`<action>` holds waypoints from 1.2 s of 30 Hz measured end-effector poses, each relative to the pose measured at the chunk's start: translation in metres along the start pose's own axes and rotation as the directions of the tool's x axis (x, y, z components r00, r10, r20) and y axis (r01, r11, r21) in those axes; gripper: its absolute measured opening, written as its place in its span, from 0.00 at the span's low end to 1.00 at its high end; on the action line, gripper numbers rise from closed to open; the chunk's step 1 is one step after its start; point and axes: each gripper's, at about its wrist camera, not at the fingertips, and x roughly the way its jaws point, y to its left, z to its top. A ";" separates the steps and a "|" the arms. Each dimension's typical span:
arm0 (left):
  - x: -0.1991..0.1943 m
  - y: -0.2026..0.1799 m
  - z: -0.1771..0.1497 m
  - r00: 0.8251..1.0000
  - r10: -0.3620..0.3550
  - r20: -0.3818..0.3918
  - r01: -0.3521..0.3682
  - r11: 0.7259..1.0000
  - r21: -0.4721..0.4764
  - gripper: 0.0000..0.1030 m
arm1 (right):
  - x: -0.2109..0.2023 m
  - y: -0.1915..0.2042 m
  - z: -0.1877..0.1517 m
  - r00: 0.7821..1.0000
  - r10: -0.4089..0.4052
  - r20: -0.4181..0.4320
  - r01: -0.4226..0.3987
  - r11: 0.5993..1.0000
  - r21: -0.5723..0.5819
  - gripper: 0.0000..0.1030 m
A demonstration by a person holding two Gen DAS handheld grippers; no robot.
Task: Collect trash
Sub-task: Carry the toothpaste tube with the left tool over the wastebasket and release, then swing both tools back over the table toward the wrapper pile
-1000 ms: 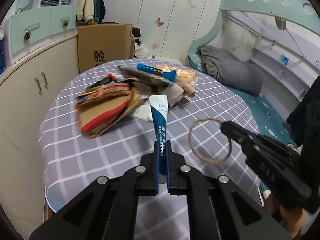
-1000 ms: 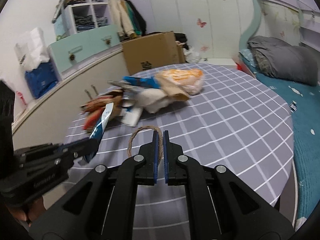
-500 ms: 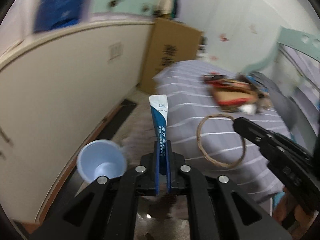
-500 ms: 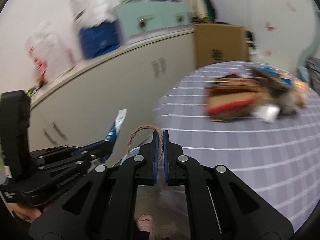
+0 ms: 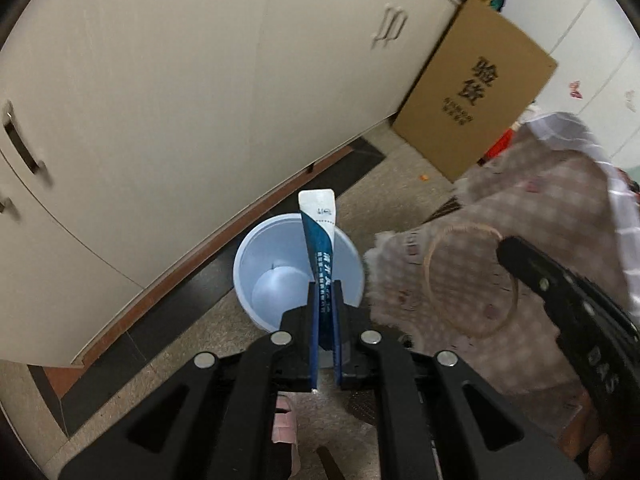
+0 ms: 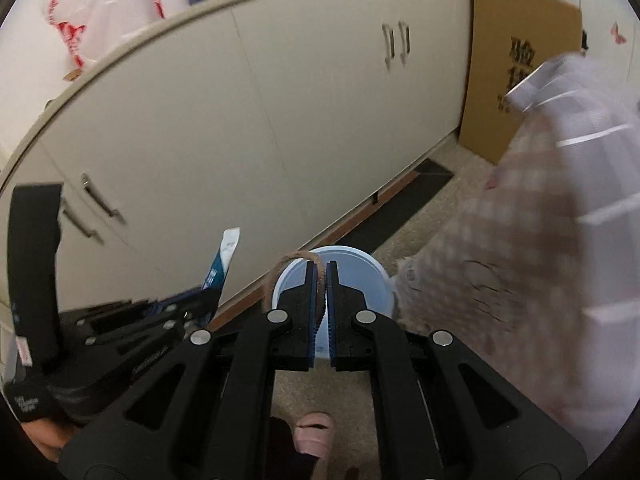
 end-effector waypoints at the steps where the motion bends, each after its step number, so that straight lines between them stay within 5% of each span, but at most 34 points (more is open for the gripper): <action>1: 0.007 0.005 0.001 1.000 -0.005 -0.012 0.005 1.000 -0.009 0.05 | 0.012 -0.001 0.003 1.000 0.003 -0.009 -0.003 1.000 0.004 0.05; 6: 0.043 0.020 0.018 0.999 0.006 -0.052 -0.009 0.998 -0.061 0.05 | 0.077 -0.013 0.018 0.996 0.051 -0.068 -0.045 0.996 0.082 0.11; 9: 0.059 0.024 0.023 0.998 0.015 -0.069 -0.020 0.997 -0.071 0.05 | 0.100 -0.017 0.018 0.992 0.075 -0.105 -0.062 0.990 0.125 0.47; 10: 0.064 0.023 0.026 0.997 0.015 -0.074 -0.021 0.997 -0.075 0.05 | 0.105 -0.019 0.019 0.991 0.084 -0.108 -0.069 0.988 0.137 0.51; 21: 0.086 0.017 0.028 0.994 -0.002 -0.110 -0.005 0.998 -0.062 0.05 | 0.099 -0.020 0.005 0.997 0.003 -0.080 0.005 0.995 0.095 0.56; 34: 0.090 0.003 0.045 0.993 -0.012 -0.114 0.008 0.999 -0.036 0.07 | 0.072 -0.047 0.008 1.000 0.013 0.006 -0.014 0.974 0.226 0.58; 36: 0.089 0.001 0.049 0.994 -0.025 -0.104 0.021 0.999 -0.035 0.33 | 0.068 -0.049 0.010 1.000 0.015 0.019 -0.019 0.971 0.238 0.58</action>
